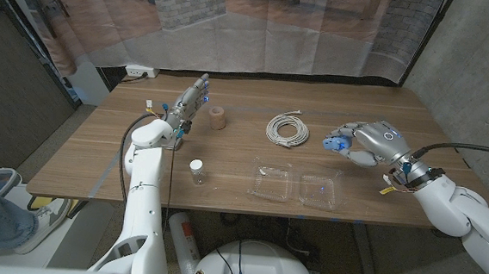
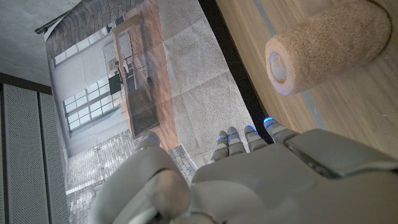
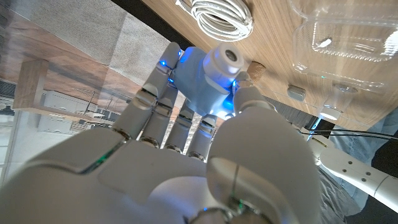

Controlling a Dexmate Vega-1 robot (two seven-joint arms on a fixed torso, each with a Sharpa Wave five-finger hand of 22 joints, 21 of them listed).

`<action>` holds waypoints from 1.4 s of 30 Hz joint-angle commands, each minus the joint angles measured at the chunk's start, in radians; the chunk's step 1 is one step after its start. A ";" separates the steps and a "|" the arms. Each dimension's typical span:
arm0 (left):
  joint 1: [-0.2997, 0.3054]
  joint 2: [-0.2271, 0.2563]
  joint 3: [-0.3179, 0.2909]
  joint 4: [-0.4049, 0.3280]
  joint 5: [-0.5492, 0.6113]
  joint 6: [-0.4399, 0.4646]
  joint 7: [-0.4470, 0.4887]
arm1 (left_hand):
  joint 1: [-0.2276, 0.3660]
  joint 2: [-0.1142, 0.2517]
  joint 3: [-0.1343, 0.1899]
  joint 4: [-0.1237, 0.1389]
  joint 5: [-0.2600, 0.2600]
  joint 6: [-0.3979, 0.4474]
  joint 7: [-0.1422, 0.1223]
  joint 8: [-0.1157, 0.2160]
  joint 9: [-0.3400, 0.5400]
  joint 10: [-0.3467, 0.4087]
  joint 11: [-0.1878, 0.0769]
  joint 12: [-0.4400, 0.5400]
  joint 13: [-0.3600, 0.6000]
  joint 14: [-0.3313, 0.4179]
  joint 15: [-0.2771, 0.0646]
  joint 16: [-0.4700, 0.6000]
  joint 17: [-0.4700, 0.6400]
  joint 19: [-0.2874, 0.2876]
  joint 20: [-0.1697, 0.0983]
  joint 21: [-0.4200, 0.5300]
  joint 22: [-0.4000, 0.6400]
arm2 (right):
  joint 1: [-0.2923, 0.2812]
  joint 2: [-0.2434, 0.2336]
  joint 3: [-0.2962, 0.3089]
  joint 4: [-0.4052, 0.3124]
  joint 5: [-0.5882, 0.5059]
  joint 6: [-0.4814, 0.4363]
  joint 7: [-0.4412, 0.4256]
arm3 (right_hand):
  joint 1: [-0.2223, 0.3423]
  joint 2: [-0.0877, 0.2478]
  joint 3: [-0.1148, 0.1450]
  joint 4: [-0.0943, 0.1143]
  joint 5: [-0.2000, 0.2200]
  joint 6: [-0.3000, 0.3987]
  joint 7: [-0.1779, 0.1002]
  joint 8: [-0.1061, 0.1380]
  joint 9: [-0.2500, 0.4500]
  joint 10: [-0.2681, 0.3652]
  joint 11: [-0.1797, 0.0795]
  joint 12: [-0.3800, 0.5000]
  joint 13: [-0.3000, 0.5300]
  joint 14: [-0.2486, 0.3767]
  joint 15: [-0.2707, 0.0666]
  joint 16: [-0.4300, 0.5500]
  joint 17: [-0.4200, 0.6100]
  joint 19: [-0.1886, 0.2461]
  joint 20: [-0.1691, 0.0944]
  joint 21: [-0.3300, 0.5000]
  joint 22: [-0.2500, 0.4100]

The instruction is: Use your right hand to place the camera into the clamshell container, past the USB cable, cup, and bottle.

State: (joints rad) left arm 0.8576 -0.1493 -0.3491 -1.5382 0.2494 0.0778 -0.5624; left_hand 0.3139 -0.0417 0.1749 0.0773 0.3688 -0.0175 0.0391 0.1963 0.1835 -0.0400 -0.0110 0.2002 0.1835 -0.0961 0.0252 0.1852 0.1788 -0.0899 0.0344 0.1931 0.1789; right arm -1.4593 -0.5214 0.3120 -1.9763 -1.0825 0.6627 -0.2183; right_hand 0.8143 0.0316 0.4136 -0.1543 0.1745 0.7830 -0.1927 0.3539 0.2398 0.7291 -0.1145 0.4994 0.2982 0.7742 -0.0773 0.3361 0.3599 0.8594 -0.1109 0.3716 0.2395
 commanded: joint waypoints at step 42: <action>0.040 -0.018 0.004 -0.056 0.007 0.012 0.010 | 0.012 0.004 -0.012 -0.002 -0.007 0.003 0.002 0.003 0.005 -0.001 0.003 0.003 0.005 -0.002 0.002 0.003 0.005 -0.001 0.002 0.008 0.002 | -0.085 -0.008 0.020 -0.036 -0.073 0.101 0.009 | 0.069 0.064 -0.001 0.006 0.007 0.080 -0.020 0.011 0.032 0.074 -0.038 0.015 0.026 0.024 -0.121 -0.008 0.012 -0.012 -0.012 0.029 0.009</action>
State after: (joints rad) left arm 0.8802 -0.1625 -0.3402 -1.5751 0.2570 0.0854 -0.5556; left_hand 0.3178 -0.0379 0.1666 0.0773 0.3618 -0.0177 0.0391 0.1963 0.1835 -0.0400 -0.0110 0.2002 0.1834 -0.0961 0.0252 0.1852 0.1788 -0.0899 0.0343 0.1931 0.1789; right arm -1.5272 -0.5207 0.3373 -2.0027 -1.1331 0.7617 -0.2068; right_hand 0.8203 0.0256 0.4065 -0.1533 0.1775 0.7995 -0.1766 0.3572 0.2398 0.7525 -0.1089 0.5071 0.2983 0.7846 -0.0878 0.3282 0.3703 0.8507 -0.1090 0.3965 0.2450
